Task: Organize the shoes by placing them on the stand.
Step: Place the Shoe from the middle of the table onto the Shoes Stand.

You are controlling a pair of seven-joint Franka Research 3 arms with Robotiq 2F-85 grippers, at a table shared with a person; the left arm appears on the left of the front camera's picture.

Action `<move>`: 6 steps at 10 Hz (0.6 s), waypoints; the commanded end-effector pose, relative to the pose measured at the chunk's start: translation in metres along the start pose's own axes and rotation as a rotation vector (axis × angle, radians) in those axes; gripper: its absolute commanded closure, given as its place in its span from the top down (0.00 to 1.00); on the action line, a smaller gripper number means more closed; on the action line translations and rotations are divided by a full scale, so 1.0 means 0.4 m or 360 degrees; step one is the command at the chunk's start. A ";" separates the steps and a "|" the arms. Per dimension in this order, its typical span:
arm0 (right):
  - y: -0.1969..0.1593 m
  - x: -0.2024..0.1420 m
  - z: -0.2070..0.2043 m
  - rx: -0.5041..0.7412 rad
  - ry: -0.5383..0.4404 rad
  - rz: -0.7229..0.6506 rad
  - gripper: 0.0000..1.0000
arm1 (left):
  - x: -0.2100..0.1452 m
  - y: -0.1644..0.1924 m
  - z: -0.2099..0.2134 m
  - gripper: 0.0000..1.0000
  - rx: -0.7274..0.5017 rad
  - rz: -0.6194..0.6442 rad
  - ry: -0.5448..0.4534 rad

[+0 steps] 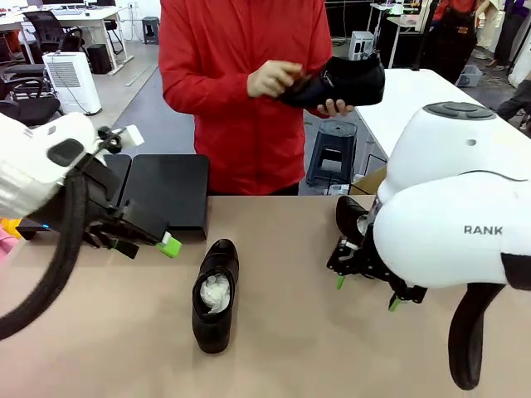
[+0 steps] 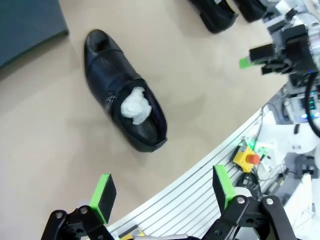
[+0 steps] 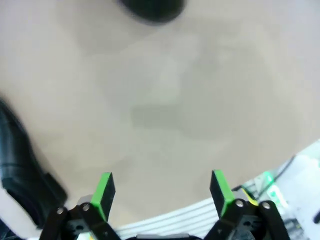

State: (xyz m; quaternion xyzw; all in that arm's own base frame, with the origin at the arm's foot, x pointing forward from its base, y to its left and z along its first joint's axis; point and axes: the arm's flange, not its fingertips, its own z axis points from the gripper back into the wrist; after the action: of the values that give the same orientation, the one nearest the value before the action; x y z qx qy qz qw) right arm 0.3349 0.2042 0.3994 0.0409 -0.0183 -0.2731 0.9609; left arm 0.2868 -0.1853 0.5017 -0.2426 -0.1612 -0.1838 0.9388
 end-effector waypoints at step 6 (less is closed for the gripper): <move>-0.065 0.053 0.032 -0.0016 -0.0025 -0.0161 1.00 | 0.104 -0.204 -0.374 1.00 0.0463 0.0257 0.0206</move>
State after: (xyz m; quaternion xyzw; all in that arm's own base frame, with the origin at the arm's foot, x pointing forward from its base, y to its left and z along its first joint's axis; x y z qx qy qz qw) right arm 0.3371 0.1668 0.4124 0.0311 -0.0204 -0.3310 0.9429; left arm 0.3111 -0.3275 0.4245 -0.1318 -0.1050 -0.1072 0.9799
